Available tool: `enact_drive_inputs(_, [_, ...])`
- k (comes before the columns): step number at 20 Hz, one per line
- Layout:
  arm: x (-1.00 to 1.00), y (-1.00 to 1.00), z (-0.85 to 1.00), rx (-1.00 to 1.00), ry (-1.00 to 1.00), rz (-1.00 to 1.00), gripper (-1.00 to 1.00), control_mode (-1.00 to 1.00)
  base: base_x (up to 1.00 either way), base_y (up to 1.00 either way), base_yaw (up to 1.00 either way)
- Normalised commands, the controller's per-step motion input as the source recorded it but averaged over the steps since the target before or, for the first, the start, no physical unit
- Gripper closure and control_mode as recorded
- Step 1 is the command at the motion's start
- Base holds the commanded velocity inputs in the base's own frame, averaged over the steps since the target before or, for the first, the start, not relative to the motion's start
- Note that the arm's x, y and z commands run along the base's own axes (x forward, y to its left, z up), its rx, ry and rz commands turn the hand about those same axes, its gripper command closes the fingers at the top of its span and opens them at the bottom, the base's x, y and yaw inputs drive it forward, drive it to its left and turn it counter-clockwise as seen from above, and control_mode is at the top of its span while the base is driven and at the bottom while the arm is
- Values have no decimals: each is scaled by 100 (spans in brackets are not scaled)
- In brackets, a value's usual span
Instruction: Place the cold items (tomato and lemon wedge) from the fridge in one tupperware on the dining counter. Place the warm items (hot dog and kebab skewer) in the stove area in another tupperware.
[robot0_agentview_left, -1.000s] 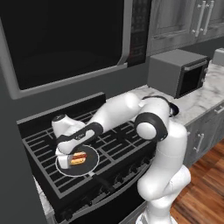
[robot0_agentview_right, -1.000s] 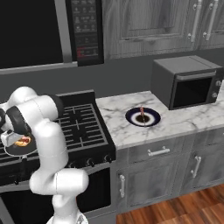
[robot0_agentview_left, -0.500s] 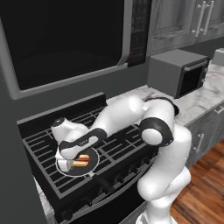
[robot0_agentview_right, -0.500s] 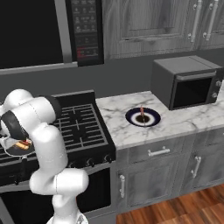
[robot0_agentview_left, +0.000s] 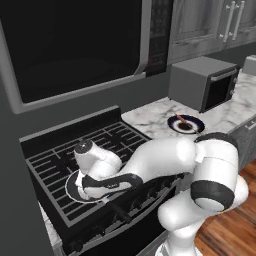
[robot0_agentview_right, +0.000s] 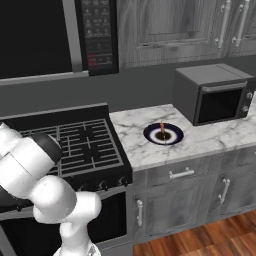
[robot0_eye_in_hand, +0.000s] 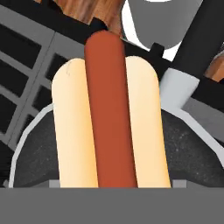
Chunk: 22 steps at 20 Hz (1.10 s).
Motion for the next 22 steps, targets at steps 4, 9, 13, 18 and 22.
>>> enact_drive_inputs(4, [-2, -49, 100, 20, 14, 0, 100, -100, 0, 0, 0])
enact_drive_inputs(9, [-20, -30, 100, 18, 27, 0, 100, -100, 0, 0, 0])
enact_drive_inputs(13, [-100, -68, 54, 8, 39, -26, 100, -100, 0, 0, 0])
enact_drive_inputs(18, [-100, -67, 31, 2, 40, -33, 100, -100, 0, 0, 0])
enact_drive_inputs(22, [-94, -92, -8, 0, 30, -35, 100, -100, 0, 0, 0])
